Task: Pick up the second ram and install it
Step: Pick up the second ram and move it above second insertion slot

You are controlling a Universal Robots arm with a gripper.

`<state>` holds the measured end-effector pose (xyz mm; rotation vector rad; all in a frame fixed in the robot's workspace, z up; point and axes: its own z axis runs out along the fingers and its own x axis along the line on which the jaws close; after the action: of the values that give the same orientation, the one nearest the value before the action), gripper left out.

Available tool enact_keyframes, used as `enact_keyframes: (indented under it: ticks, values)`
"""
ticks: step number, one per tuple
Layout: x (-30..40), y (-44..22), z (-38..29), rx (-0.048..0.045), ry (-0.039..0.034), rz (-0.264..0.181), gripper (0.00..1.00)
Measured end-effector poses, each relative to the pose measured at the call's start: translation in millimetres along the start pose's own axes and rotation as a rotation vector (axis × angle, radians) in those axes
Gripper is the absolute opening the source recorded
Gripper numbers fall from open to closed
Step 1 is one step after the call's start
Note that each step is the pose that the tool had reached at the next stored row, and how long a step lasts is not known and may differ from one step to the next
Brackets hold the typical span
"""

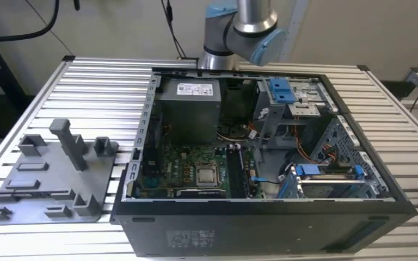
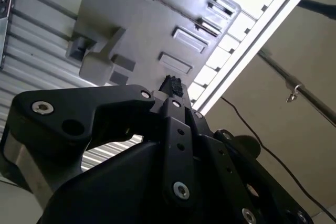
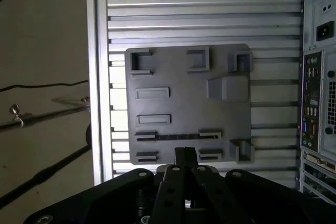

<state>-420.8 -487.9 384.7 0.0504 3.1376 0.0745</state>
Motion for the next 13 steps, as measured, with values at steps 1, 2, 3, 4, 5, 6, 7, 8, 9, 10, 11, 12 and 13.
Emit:
enact_keyframes:
  ticks: [1, 2, 3, 4, 5, 6, 7, 8, 9, 10, 11, 12, 13]
  values:
    - [0.0, 0.0, 0.0, 0.0, 0.0004, -0.008, 0.11]
    - [0.0, 0.0, 0.1, 0.0, 0.0009, -0.02, 0.11]
    - [0.0, 0.0, 0.1, 0.0002, 0.0015, -0.034, 0.11]
    - [0.0, 0.0, 0.0, 0.0005, 0.0022, -0.048, 0.11]
    - [0.0, 0.0, 0.0, 0.0009, 0.0028, -0.061, 0.11]
    - [0.0, 0.0, 0.0, 0.0011, 0.0036, -0.076, 0.11]
    - [0.1, 0.0, 0.1, 0.0012, 0.0042, -0.092, 0.11]
    - [0.0, 0.0, 0.0, 0.0014, 0.005, -0.107, 0.11]
    - [0.0, 0.0, 0.0, 0.0019, 0.0058, -0.124, 0.11]
    - [0.0, 0.0, 0.0, 0.0024, 0.0067, -0.142, 0.11]
    - [0.0, 0.0, 0.0, 0.003, 0.0076, -0.16, 0.11]
    - [0.0, 0.0, 0.1, 0.0037, 0.0084, -0.178, 0.11]
    - [0.0, 0.0, 0.1, 0.0047, 0.0092, -0.196, 0.11]
